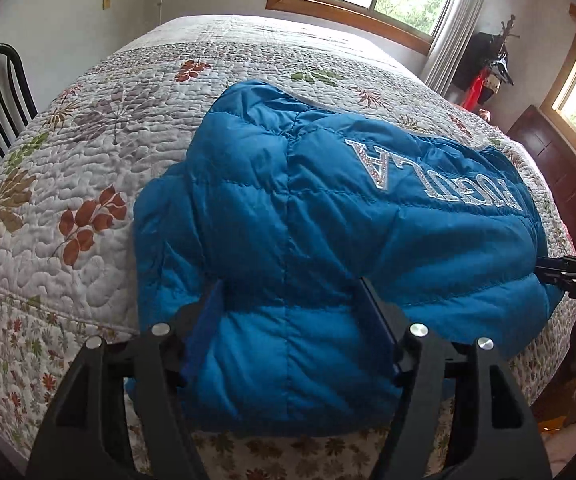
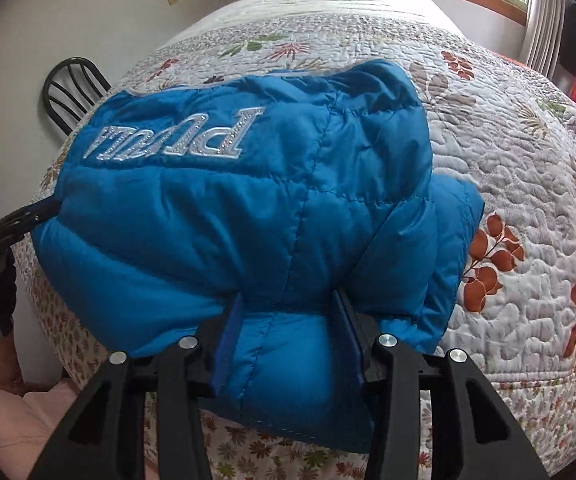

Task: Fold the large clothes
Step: 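Grasp the folded jacket with the left gripper and carry it across the bed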

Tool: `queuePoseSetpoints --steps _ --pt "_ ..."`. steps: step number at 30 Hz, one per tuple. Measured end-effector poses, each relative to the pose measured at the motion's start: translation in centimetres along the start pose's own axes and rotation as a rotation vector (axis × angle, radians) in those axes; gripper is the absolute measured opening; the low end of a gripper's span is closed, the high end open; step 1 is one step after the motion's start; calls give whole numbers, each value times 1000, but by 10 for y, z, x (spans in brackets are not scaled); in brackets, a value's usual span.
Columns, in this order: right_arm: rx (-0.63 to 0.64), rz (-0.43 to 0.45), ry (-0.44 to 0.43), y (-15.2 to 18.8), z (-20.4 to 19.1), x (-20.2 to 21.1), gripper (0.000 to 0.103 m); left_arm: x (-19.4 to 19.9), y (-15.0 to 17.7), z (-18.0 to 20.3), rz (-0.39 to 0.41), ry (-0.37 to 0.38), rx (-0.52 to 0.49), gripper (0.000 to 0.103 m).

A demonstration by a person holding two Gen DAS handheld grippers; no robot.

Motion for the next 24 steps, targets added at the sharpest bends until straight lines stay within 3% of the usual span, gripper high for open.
queuePoseSetpoints --steps 5,8,11,16,19,24 --pt "3 7 16 -1 0 1 45 -2 -1 0 6 -12 4 67" --pt "-2 31 -1 -3 0 16 45 11 -4 -3 8 6 60 66" --pt "-38 93 -42 -2 5 46 46 38 2 -14 30 31 168 76" --pt "-157 104 92 11 55 79 47 67 31 -39 39 7 337 82" --pt "-223 60 151 22 86 77 47 62 48 -44 -3 73 428 82" --pt "-290 -34 193 48 119 53 47 38 55 -37 -26 261 566 85"
Point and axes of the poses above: each gripper's, at about its wrist camera, not at the fingertips, and x roughly against the way its jaws point, z to its right, y to its underside, the point moved 7 cm from there along -x, roughly the way its jaws point, and after that the axes turned 9 degrees about x, right-handed, at the moved point
